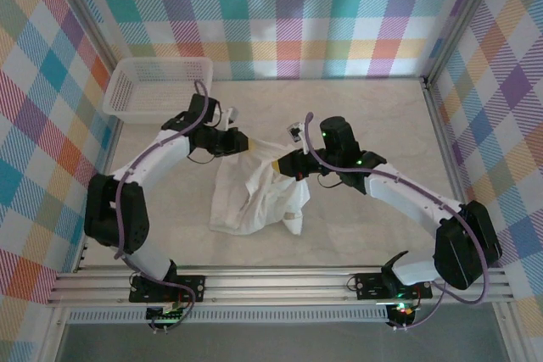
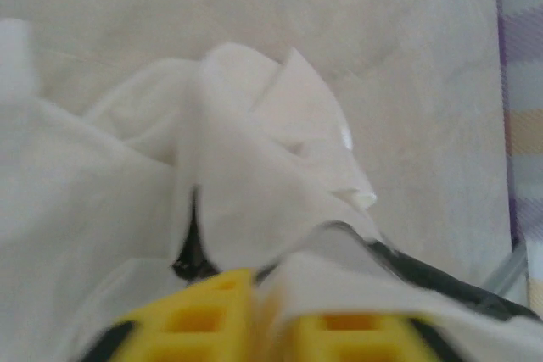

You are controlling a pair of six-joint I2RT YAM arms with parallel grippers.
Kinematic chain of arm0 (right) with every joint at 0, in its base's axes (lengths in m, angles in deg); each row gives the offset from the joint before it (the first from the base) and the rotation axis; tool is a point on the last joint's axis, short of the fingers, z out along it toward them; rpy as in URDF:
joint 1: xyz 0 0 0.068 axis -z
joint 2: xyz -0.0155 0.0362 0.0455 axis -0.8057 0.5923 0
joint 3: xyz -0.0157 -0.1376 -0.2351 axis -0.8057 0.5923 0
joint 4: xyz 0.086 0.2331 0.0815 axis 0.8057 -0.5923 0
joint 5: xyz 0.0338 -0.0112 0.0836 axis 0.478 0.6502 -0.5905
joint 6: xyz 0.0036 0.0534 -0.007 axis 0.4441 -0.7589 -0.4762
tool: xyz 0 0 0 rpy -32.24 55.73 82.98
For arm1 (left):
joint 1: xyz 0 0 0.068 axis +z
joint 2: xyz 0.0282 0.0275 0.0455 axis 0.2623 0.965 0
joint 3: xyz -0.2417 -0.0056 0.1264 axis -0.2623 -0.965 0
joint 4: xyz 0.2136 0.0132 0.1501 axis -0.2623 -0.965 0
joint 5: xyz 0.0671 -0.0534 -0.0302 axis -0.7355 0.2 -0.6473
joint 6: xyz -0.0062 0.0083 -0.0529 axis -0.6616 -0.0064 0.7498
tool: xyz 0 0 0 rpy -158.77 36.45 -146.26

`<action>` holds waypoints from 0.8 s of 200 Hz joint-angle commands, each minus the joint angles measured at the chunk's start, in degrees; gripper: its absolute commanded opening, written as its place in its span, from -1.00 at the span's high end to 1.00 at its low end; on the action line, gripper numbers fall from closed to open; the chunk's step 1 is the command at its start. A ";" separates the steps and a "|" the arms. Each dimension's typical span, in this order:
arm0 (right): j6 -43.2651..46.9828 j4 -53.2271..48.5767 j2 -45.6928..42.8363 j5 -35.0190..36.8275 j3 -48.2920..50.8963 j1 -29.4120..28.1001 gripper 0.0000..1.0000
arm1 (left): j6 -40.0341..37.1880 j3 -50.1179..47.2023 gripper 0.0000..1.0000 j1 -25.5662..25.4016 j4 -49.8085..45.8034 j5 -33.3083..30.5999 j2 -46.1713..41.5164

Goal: Fold the inside-out t-shirt

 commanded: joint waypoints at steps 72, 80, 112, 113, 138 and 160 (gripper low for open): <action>-4.78 -2.04 9.33 -3.88 -8.52 1.59 1.00 | 7.98 -14.40 0.09 -14.99 1.85 -17.56 -27.87; -5.21 -2.15 9.59 -4.16 -8.88 1.63 1.00 | 6.65 -14.81 0.09 -16.25 3.19 -17.22 -27.46; -6.57 -2.36 9.76 -4.87 -9.28 1.60 1.00 | 0.71 -15.04 0.09 -21.44 8.42 -17.92 -23.21; -6.58 -2.36 9.77 -4.89 -9.29 1.59 1.00 | 0.68 -14.98 0.09 -21.45 8.53 -18.03 -22.99; -7.58 -2.75 9.87 -5.68 -9.22 1.54 1.00 | -0.22 -13.88 0.05 -21.51 11.37 -18.12 -18.15; -8.03 -3.77 9.85 -5.32 -9.45 1.58 1.00 | 0.33 -13.12 0.18 -21.45 12.87 -18.22 -14.96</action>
